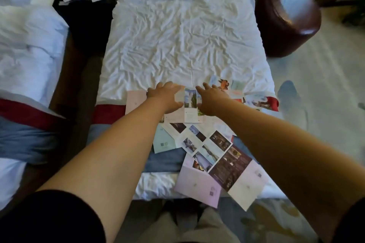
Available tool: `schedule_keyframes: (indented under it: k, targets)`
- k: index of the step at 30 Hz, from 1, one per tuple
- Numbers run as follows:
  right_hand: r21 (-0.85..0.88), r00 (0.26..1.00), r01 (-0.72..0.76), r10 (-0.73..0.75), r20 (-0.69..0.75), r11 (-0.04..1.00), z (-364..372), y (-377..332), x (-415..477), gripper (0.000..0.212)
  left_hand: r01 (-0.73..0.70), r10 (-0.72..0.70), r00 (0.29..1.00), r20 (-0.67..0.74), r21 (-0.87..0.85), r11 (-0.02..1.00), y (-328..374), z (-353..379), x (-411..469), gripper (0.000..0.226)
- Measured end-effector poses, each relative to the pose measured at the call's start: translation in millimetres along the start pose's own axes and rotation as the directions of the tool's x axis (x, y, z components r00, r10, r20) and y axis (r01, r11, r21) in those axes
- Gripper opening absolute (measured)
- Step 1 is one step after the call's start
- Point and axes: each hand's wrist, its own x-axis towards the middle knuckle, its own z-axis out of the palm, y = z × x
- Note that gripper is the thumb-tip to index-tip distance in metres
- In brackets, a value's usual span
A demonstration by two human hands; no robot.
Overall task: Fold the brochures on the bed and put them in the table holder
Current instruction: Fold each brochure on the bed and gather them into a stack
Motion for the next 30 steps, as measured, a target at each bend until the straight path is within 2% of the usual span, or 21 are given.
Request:
schedule_keyframes:
  k: [5, 9, 14, 18, 23, 26, 30]
  targets:
    - [0.095, 0.994, -0.061, 0.052, 0.097, 0.994, 73.3, -0.2, 29.5, 0.091, -0.041, 0.042, 0.998, -0.052, 0.02, 0.999, -4.4, 69.2, 26.4, 0.084]
    - [0.17, 0.973, -0.126, 0.089, 0.213, 0.977, 151.8, 6.7, 46.4, 0.097, -0.116, 0.112, 0.99, 0.081, 0.055, 0.992, 1.5, 151.8, 39.0, 0.085]
    - [0.215, 0.948, -0.18, 0.11, 0.299, 0.96, 241.1, 23.5, 56.7, 0.095, -0.055, 0.055, 0.98, 0.192, -0.004, 0.998, 10.4, 231.7, 69.2, 0.086]
    - [0.233, 0.952, -0.207, 0.141, 0.273, 0.95, 287.8, 36.1, 86.1, 0.089, -0.079, 0.078, 0.981, 0.176, -0.005, 0.997, 15.4, 275.8, 108.3, 0.083]
    - [0.22, 0.981, -0.178, 0.156, 0.115, 0.959, 321.5, 37.3, 140.3, 0.079, -0.033, 0.032, 0.998, 0.056, 0.017, 0.999, 5.4, 311.6, 160.7, 0.073]
    - [0.201, 0.993, -0.101, 0.085, 0.086, 0.974, 336.4, 18.6, 171.4, 0.075, 0.055, -0.051, 0.996, -0.08, 0.052, 0.997, -15.3, 327.9, 186.0, 0.069]
    - [0.108, 0.999, 0.055, -0.054, -0.005, 0.993, 346.1, -8.4, 215.0, 0.072, 0.107, -0.105, 0.989, -0.109, 0.019, 0.994, -55.9, 346.4, 215.4, 0.066]
